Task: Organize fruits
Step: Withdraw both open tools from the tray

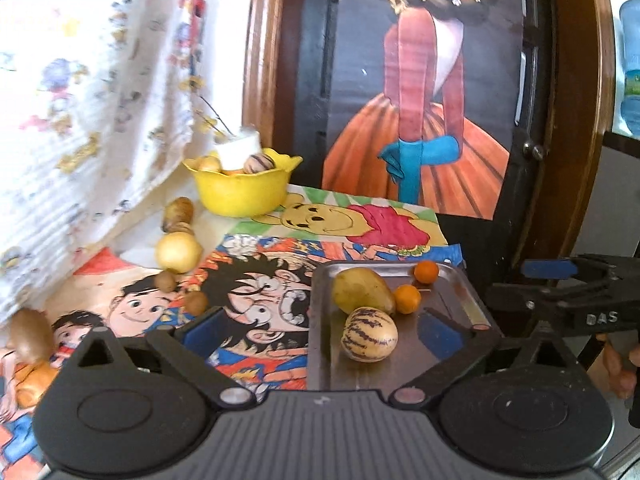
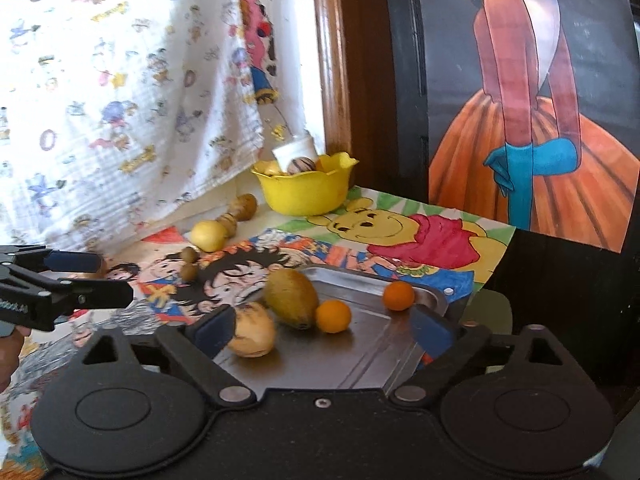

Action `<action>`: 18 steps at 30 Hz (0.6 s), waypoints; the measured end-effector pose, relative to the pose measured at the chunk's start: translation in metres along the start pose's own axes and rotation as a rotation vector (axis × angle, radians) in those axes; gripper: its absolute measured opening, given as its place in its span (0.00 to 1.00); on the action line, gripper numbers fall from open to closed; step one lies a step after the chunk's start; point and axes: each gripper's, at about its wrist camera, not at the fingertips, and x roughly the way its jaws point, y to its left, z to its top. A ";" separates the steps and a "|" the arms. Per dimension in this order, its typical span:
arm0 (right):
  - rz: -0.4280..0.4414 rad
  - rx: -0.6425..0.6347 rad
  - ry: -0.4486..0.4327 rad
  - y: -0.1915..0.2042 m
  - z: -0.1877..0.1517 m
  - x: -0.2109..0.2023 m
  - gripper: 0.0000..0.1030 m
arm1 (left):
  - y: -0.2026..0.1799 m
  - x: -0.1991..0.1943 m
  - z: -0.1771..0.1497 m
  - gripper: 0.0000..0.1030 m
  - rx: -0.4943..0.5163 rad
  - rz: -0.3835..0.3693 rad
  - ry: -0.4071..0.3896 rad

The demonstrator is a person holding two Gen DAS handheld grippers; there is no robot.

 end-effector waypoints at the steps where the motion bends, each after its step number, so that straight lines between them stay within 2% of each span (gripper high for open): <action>1: 0.000 -0.004 -0.004 0.004 -0.001 -0.006 0.96 | 0.001 -0.007 -0.002 0.99 -0.005 0.011 -0.005; 4: 0.001 -0.007 -0.002 0.014 -0.006 -0.019 0.99 | 0.006 -0.024 -0.008 1.00 -0.019 0.033 -0.009; 18: 0.044 -0.029 0.110 0.071 -0.045 -0.056 0.99 | 0.044 -0.078 -0.056 1.00 -0.109 0.113 0.057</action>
